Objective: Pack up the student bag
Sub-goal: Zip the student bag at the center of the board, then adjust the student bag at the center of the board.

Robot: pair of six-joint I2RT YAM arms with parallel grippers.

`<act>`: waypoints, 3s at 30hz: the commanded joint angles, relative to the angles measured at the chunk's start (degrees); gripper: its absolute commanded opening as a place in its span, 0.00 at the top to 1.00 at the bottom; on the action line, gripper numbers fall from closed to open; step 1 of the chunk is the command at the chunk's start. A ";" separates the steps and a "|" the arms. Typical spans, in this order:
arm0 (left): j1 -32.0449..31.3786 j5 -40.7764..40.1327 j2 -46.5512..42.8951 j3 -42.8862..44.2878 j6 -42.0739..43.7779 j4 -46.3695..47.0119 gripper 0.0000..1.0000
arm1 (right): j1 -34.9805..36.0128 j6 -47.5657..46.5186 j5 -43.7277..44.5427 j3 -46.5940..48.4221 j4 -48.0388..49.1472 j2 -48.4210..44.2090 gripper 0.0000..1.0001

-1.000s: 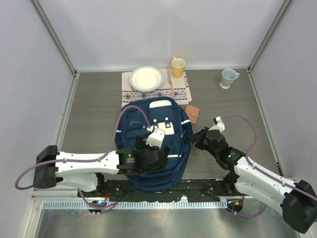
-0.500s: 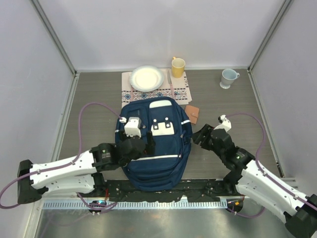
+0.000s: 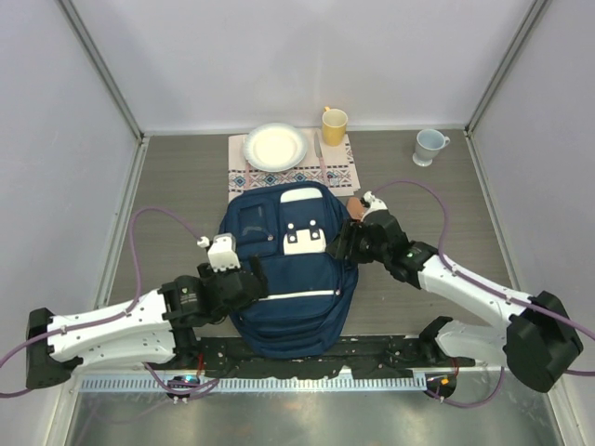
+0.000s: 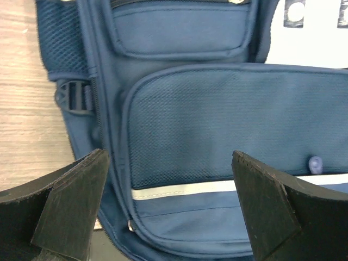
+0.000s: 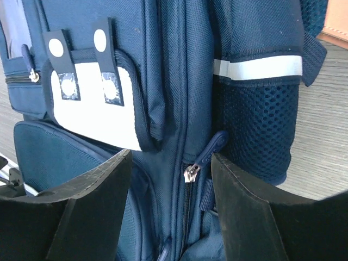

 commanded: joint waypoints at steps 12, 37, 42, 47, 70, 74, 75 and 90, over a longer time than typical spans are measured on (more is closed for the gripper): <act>3.15 5.65 -4.68 -14.10 1.83 14.76 0.00 | 0.06 1.81 -3.65 -0.54 11.76 8.77 0.88; 27.85 23.78 15.27 0.74 25.66 31.65 0.13 | -1.09 0.60 6.64 4.56 12.48 8.42 0.76; 29.00 23.33 12.29 -0.83 25.75 30.25 0.02 | -1.09 -3.89 10.33 1.40 3.86 -0.62 0.44; 28.91 21.49 7.45 -1.28 25.23 25.86 0.01 | -1.09 -4.42 10.78 -0.10 -0.01 -9.16 0.41; 28.03 33.79 -6.62 -9.62 16.09 12.14 0.02 | -0.91 -11.72 -15.07 6.76 3.93 9.73 0.62; 28.03 35.19 -7.50 -12.60 14.24 15.37 0.03 | -0.91 -8.57 -15.59 5.08 6.75 7.01 0.97; 27.94 35.54 -7.32 -13.05 13.80 16.43 0.05 | -0.82 -7.94 -15.94 4.82 7.27 6.74 0.99; 28.82 23.69 6.82 -1.91 21.87 22.69 0.21 | 19.73 12.53 12.24 -9.77 16.42 -4.95 0.99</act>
